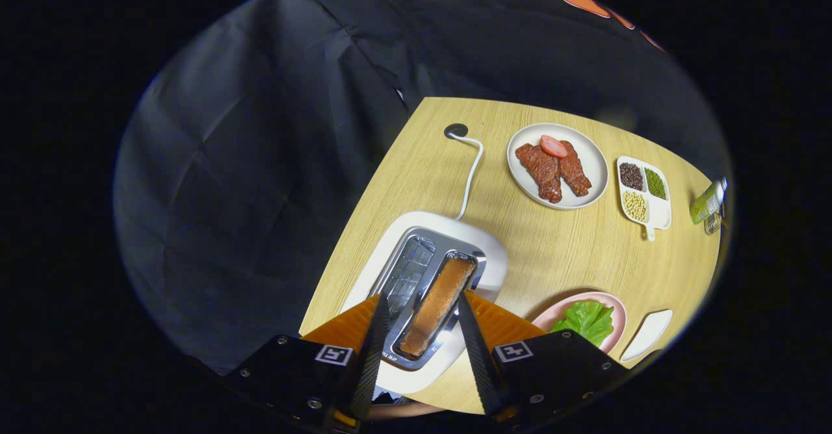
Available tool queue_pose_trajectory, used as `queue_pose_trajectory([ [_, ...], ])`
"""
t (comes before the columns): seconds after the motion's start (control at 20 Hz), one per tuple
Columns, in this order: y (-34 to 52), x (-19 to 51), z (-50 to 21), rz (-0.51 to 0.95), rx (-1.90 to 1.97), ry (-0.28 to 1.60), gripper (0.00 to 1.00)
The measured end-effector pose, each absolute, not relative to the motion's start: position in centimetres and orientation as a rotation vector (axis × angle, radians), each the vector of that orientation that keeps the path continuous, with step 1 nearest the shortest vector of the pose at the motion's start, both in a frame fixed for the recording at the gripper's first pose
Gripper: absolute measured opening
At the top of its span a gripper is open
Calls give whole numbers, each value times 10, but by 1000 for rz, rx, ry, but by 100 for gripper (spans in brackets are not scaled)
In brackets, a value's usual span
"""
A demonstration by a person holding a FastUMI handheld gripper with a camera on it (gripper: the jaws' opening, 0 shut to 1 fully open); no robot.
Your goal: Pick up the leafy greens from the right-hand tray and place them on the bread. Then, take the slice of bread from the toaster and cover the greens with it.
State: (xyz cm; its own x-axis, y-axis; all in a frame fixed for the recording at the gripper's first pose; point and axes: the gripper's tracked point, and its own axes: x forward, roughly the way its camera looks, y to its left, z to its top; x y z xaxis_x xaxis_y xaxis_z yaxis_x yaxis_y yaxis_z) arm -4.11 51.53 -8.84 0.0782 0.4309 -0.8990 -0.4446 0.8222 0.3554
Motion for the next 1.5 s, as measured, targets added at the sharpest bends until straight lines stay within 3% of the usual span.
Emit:
queue_pose_trajectory([
  [0.15, 514, -37, -93, 646, -26, 1342, 52],
  [0.4, 510, -34, -88, 651, -40, 1317, 22],
  [0.5, 507, -33, -85, 657, -36, 1305, 16],
  [1.5, 459, -35, 2, 754, 227, 1093, 13],
])
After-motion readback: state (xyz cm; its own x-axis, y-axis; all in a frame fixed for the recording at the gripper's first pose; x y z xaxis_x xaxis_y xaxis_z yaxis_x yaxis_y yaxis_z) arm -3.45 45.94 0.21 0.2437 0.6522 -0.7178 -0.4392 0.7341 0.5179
